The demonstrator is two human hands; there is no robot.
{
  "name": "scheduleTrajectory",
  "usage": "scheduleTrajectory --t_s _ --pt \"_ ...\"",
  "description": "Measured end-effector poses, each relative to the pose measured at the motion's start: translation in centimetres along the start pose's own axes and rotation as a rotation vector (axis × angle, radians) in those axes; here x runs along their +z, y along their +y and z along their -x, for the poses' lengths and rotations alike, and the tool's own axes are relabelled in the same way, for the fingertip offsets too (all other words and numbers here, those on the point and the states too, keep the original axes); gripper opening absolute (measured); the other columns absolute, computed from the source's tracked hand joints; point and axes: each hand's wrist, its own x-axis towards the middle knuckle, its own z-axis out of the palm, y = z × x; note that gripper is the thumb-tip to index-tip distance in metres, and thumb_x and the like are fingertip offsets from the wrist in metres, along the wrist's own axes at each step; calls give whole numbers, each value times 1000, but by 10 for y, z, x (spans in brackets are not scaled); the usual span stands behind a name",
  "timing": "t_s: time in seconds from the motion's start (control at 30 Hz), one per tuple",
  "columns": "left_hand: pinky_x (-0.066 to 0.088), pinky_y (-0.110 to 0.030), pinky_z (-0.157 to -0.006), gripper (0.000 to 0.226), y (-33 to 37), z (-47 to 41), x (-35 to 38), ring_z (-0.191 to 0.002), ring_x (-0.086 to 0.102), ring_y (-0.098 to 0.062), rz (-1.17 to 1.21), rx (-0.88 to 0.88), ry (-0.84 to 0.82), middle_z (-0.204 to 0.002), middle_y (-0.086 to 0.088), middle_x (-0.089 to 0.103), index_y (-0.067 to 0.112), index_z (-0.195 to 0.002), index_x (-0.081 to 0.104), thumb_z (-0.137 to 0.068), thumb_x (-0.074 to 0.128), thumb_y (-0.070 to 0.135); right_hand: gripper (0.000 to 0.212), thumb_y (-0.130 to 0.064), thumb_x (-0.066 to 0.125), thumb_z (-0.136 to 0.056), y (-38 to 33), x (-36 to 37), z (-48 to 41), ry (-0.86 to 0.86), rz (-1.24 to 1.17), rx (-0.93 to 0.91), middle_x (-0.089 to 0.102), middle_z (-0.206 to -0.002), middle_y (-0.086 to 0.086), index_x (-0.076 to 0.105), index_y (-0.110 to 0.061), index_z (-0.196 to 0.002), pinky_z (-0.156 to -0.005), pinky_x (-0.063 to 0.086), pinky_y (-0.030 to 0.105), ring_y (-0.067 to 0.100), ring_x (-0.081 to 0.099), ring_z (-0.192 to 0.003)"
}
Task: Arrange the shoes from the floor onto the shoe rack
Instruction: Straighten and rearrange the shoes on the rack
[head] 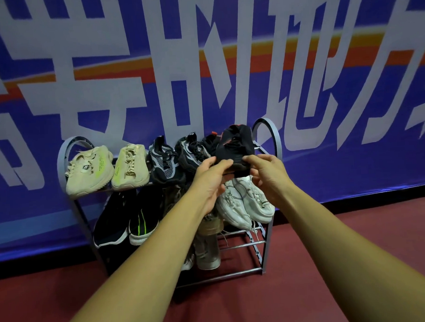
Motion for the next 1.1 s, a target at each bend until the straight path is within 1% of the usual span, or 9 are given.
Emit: scheduleTrajectory --t_s 0.13,0.23,0.37,0.4,0.53,0.67,0.77,0.93,1.1 --pt "39 -16 -42 69 -8 -5 20 -91 64 -17 -99 56 12 -104 -4 67 15 -144 33 -89 73 21 13 -13 66 -91 -2 -13 3 -71 -86 -14 67 -77 -1 64 -15 -104 -55 38 22 4 58 -53" --pt "52 -18 -55 74 -14 -10 32 -88 64 -14 -152 65 -41 -111 -6 67 11 -149 24 -92 70 20 36 -17 71 -86 0 -19 1 -26 -58 -4 71 -88 1 61 -10 -120 -59 42 24 8 61 -68" --pt "50 -26 -64 79 -21 -15 42 -80 69 -14 -270 102 -53 -106 -2 72 14 -151 28 -89 71 37 53 -19 76 -85 3 -33 -6 78 -64 16 71 -101 7 55 -6 -132 -53 41 22 11 60 -77" --pt "52 -30 -64 81 -23 -16 44 -76 69 -13 -286 97 -56 -100 -2 73 15 -153 29 -88 71 41 52 -19 76 -85 3 -37 -8 94 -92 19 71 -103 7 55 -9 -132 -55 41 22 12 61 -80" --pt "35 -12 -37 77 -24 -17 56 -55 63 -9 -313 53 -95 -93 -10 75 13 -155 27 -92 68 30 47 -15 73 -88 6 -48 -15 134 -188 31 72 -90 2 58 -8 -133 -54 40 22 8 64 -70" --pt "33 -15 -35 84 -28 -20 65 -52 62 -11 -287 23 -94 -87 -10 74 22 -159 12 -94 65 22 51 -19 73 -89 19 -55 -24 128 -186 61 73 -88 2 55 -4 -134 -56 43 24 9 66 -68" --pt "35 -14 -34 82 -34 -22 67 -50 61 -13 -308 8 -106 -94 -18 74 26 -158 12 -95 63 22 35 -33 68 -94 26 -62 -30 132 -120 64 64 -66 -9 59 -11 -119 -55 42 23 7 54 -63" --pt "39 -18 -40 77 -38 -27 71 -54 64 -14 -392 -33 -136 -94 -14 75 39 -157 11 -96 55 19 27 -46 61 -96 28 -67 -35 202 -21 61 75 -105 0 70 -21 -101 -62 42 27 15 62 -87" --pt "41 -20 -45 70 -37 -26 52 -58 64 -14 -453 -101 -170 -97 -12 75 46 -152 22 -96 55 21 43 -55 63 -90 23 -56 -33 248 23 -2 75 -101 -2 69 -16 -108 -62 43 27 12 64 -84"
